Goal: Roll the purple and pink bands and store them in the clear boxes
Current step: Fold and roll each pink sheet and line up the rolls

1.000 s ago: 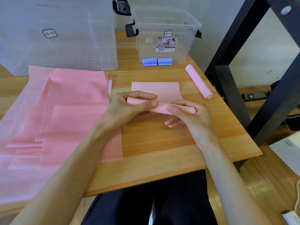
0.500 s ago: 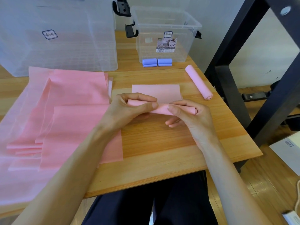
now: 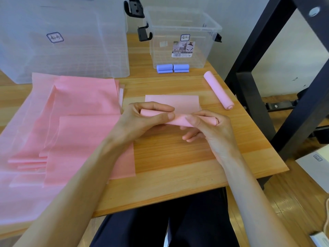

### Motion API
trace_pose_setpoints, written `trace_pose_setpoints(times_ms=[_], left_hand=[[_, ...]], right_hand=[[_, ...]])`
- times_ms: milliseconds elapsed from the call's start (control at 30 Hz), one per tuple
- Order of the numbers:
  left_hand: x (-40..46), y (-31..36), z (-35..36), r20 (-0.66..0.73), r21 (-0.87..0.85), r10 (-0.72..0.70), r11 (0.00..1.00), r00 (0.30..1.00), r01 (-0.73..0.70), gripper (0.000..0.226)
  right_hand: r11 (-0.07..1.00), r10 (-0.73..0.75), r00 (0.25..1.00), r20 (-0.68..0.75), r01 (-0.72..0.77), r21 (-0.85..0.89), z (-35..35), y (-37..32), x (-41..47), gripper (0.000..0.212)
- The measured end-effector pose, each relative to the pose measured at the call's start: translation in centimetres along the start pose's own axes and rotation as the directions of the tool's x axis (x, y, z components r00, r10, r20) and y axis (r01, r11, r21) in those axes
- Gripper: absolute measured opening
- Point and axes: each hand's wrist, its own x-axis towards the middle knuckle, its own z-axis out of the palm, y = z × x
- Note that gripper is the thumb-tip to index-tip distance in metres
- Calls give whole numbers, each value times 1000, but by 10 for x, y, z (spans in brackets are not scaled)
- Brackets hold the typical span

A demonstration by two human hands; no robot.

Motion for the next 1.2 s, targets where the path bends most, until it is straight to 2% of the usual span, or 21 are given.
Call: trace_pose_setpoints(times_ms=[67,167,267,333,433,567,700,800,900,1033,1200], left_hand=[[0,-1,1,-4,17,9,1000,1000,-9,28],[1,-1,1,-34,-46,-38,998,999,36,24],[2,-2,1,-40,-57,-77,996,996,74,31],[1,-1,1,-30,-58,-80,995,996,78,35],[1,-1,1,-10,-49,-41,998,999,40,29],[0,-1,1,0,-56,-51,997,999,51,22],[0,-1,1,-26,-50,-87,995,996,85,36],[1,-1,1,-20,-63,-99,993,995,98,46],[0,0,1,7,-76,-53,996,999,53,35],[0,0,2,14,-51,-31,998,999,32,25],[0,0,1,-1,-57,-73,996,997,73,30]], right_hand=[[1000,12,1000,-4,-12,9,0,0,0,31],[999,-1,1000,-1,1,34,1,-1,0,31],[999,-21,1000,12,20,25,1,-1,0,35],[1000,-27,1000,8,27,15,1,0,0,29],[1000,-12,1000,-22,12,16,0,0,0,22],[1000,2,1000,-20,-1,15,1,0,1,29],[1000,-13,1000,24,13,20,2,-1,0,33],[999,-36,999,27,36,3,1,0,0,26],[1000,-22,1000,1,22,7,1,-1,-1,24],[999,21,1000,-18,-20,34,1,-1,-1,33],[1000,-9,1000,11,8,29,1,-2,0,32]])
